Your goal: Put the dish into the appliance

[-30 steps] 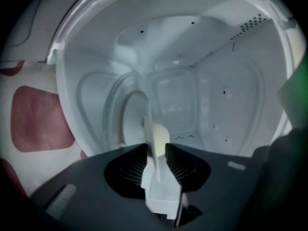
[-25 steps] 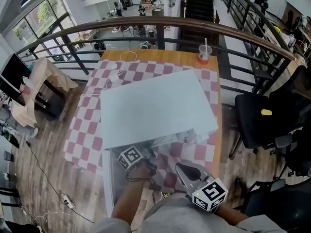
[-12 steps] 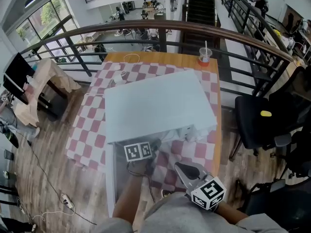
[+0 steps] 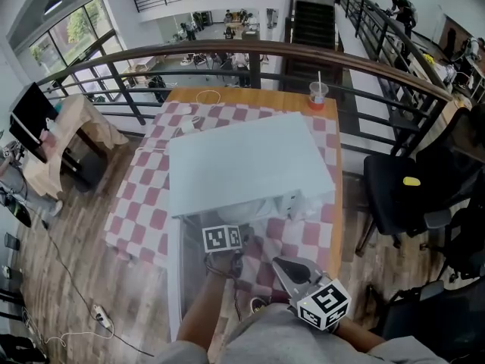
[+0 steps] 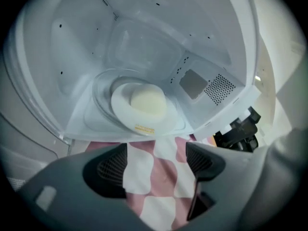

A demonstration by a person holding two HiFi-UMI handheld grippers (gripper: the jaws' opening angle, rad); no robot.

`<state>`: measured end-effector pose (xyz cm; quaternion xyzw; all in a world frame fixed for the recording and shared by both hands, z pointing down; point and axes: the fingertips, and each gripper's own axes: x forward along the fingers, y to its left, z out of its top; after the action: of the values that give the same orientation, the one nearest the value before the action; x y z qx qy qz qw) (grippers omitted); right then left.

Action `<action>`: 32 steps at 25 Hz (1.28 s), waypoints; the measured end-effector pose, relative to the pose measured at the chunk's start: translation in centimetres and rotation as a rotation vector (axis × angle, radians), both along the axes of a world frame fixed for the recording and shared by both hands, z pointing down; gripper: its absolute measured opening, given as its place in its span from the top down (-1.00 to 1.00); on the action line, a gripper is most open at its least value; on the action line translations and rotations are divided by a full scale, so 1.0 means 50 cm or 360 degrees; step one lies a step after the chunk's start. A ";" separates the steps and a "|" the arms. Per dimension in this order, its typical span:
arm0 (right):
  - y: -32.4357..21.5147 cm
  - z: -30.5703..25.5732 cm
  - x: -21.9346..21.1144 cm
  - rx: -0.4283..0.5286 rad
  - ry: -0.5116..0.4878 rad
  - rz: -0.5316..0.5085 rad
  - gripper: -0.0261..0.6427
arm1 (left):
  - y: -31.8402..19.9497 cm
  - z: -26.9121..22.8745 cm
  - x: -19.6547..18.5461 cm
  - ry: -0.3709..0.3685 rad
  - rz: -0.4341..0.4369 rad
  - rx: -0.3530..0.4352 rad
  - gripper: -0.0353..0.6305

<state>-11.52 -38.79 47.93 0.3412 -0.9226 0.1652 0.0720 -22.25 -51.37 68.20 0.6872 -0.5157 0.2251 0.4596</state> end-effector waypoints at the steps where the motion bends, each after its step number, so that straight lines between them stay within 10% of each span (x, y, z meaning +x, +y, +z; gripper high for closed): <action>1: 0.005 -0.001 0.001 -0.0001 -0.0003 0.0004 0.93 | 0.009 -0.002 0.000 0.0001 -0.0002 0.0009 -0.26; 10: 0.050 -0.004 -0.008 0.0034 -0.0001 0.0045 0.93 | 0.107 -0.132 -0.002 0.0021 -0.0143 0.0435 -0.09; 18: 0.099 -0.011 -0.054 0.0049 0.0018 0.0022 0.93 | 0.243 -0.347 -0.029 -0.0213 -0.0242 0.1146 0.86; 32: 0.209 -0.016 -0.083 0.0083 0.0054 -0.0131 0.92 | 0.454 -0.411 0.009 -0.0209 -0.0107 0.1215 0.86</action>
<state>-15.68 -28.32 47.14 0.3074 -0.9385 0.1320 0.0855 -21.79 -28.66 47.64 0.7757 -0.6128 0.0453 0.1440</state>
